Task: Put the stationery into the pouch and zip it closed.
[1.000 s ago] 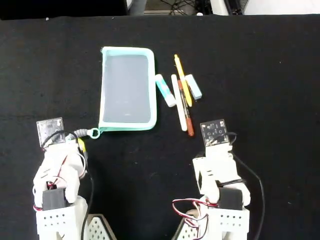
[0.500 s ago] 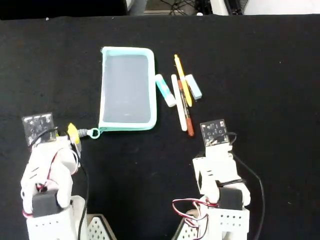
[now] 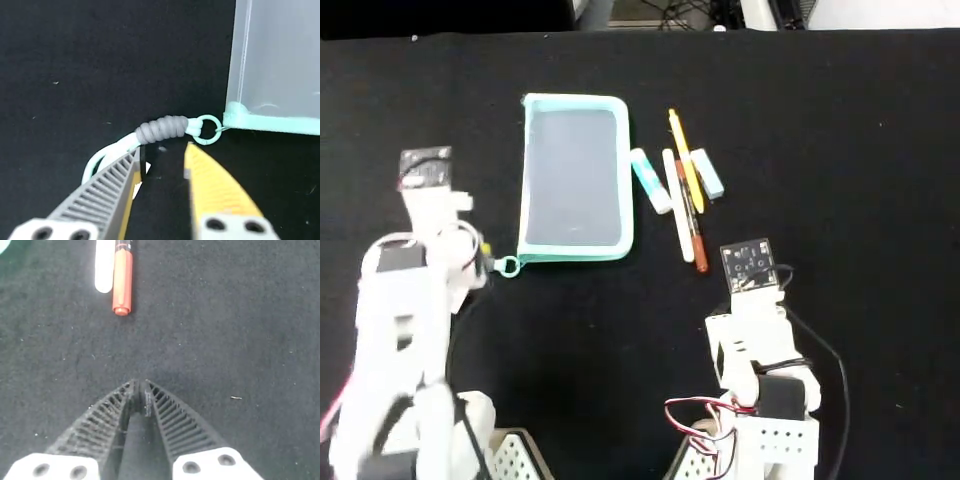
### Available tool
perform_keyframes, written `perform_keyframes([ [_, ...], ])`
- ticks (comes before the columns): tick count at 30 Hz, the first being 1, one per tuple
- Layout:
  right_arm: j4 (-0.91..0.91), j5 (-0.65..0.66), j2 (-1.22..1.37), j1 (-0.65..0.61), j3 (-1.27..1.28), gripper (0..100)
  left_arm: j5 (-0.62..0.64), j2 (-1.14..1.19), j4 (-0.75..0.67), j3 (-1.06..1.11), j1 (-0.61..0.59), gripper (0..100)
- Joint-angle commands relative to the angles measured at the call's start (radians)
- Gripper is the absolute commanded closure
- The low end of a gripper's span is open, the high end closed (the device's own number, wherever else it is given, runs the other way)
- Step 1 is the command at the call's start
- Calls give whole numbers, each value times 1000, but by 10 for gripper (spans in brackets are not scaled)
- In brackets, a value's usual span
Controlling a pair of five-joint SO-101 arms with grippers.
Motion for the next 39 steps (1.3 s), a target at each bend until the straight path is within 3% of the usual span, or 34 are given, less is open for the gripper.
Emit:
perform_keyframes([
  [1,6,6,-64,14,-10,984,-12,196,78,-170,85,747],
  [6,6,6,-64,14,-10,984,-23,368,150,-280,196,805],
  [10,6,6,-64,14,-10,984,-124,428,146,-303,229,806],
  [19,6,6,-64,14,-10,983,-281,453,0,-294,45,729],
  [27,6,6,-64,14,-10,983,-428,479,-87,-268,12,722],
  [31,6,6,-64,14,-10,983,-502,569,-92,-269,12,723],
  [37,6,6,-64,14,-10,983,-509,746,-43,-367,12,731],
  [39,6,6,-64,14,-10,983,-509,756,17,-401,21,809],
])
